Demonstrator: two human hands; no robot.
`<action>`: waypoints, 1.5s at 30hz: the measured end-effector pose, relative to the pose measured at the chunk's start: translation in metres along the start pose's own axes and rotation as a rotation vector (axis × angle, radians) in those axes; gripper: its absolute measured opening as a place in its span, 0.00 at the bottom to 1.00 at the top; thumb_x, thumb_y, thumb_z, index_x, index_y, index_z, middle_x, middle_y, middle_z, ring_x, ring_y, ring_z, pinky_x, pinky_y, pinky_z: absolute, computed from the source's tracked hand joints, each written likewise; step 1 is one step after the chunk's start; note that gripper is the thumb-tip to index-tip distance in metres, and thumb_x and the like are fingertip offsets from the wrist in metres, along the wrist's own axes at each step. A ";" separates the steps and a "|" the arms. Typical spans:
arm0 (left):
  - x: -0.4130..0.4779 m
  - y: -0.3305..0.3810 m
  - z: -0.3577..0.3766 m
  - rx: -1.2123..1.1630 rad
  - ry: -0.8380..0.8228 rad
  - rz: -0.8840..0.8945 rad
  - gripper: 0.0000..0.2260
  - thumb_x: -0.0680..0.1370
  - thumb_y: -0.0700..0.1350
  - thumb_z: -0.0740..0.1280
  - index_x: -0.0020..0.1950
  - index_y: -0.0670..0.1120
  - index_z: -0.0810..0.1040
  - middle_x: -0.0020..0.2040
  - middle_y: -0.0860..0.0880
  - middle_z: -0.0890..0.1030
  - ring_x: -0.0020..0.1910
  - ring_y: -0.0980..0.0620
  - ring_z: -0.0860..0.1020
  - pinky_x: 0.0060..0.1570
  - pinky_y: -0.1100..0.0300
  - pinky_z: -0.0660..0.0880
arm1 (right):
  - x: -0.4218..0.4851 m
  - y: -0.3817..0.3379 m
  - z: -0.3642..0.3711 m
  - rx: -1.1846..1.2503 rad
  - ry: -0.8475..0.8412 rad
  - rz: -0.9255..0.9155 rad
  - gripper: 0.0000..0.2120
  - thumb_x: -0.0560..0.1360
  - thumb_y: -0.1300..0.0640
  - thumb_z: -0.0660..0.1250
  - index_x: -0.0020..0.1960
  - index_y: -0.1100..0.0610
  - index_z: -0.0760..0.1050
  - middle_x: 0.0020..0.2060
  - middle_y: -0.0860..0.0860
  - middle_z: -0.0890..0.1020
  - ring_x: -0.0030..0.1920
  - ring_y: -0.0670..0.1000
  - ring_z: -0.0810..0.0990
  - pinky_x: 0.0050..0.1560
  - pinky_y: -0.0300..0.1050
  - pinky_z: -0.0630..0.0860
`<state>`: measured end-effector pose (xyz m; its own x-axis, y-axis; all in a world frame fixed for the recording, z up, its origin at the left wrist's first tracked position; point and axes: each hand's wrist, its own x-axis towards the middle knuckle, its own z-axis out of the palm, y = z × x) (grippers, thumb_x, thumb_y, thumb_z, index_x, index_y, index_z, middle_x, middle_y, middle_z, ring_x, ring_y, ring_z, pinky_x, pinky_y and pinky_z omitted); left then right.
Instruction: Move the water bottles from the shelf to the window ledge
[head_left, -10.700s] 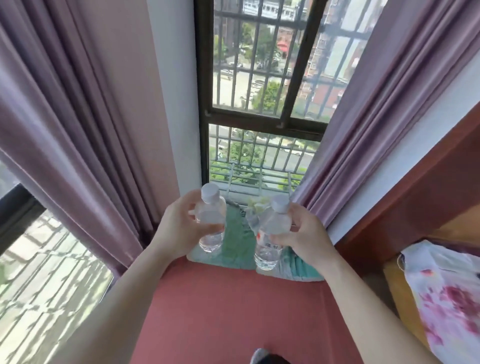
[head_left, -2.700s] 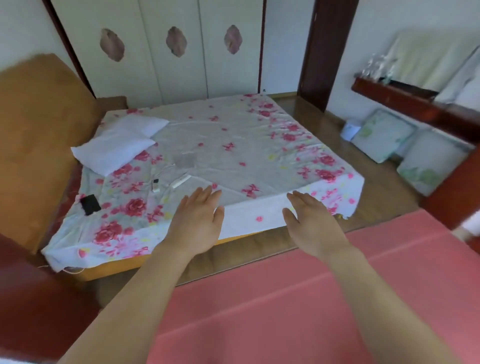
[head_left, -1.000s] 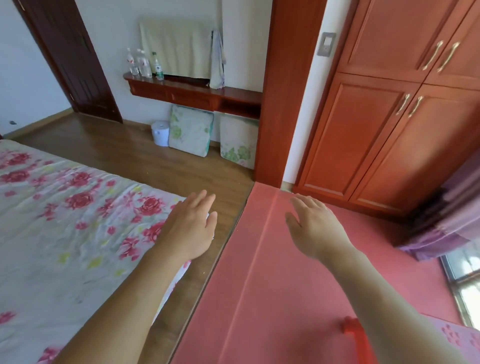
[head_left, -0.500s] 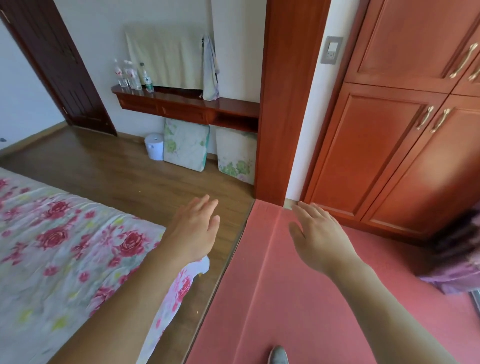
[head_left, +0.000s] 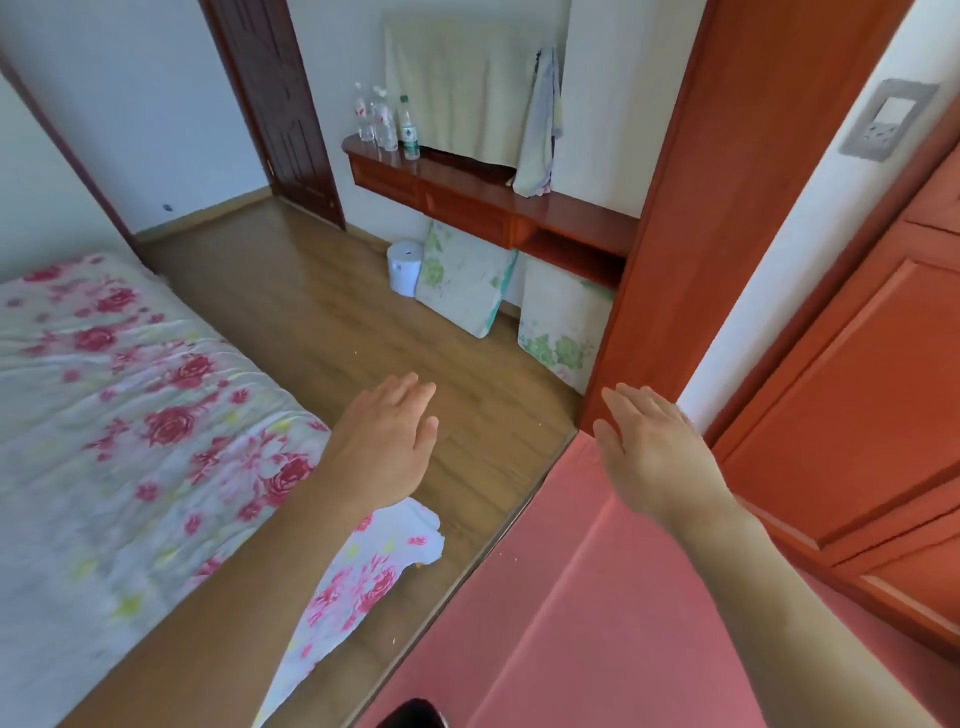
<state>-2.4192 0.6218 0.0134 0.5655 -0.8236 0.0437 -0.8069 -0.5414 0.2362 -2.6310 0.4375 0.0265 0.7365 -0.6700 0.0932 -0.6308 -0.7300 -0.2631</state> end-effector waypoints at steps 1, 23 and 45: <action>0.011 -0.008 0.002 -0.001 0.005 -0.023 0.23 0.83 0.51 0.52 0.76 0.45 0.67 0.77 0.44 0.65 0.77 0.44 0.62 0.75 0.49 0.60 | 0.018 -0.001 0.006 -0.006 -0.001 -0.024 0.15 0.82 0.56 0.57 0.62 0.62 0.75 0.60 0.56 0.79 0.63 0.59 0.72 0.65 0.55 0.67; 0.331 -0.133 -0.015 -0.019 0.008 -0.135 0.24 0.84 0.52 0.49 0.80 0.49 0.59 0.80 0.47 0.59 0.79 0.48 0.56 0.77 0.48 0.55 | 0.380 -0.050 0.041 -0.070 -0.054 -0.188 0.21 0.83 0.52 0.55 0.72 0.59 0.70 0.68 0.54 0.75 0.69 0.56 0.70 0.71 0.51 0.62; 0.547 -0.259 -0.061 -0.032 0.072 -0.583 0.24 0.84 0.58 0.47 0.80 0.55 0.54 0.81 0.54 0.52 0.80 0.51 0.49 0.76 0.52 0.48 | 0.749 -0.135 0.100 -0.053 -0.118 -0.574 0.28 0.79 0.48 0.48 0.67 0.62 0.73 0.57 0.56 0.81 0.59 0.60 0.78 0.59 0.57 0.75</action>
<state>-1.8907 0.3219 0.0350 0.9253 -0.3775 -0.0364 -0.3546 -0.8951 0.2703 -1.9701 0.0478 0.0355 0.9841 -0.1479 0.0982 -0.1318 -0.9793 -0.1538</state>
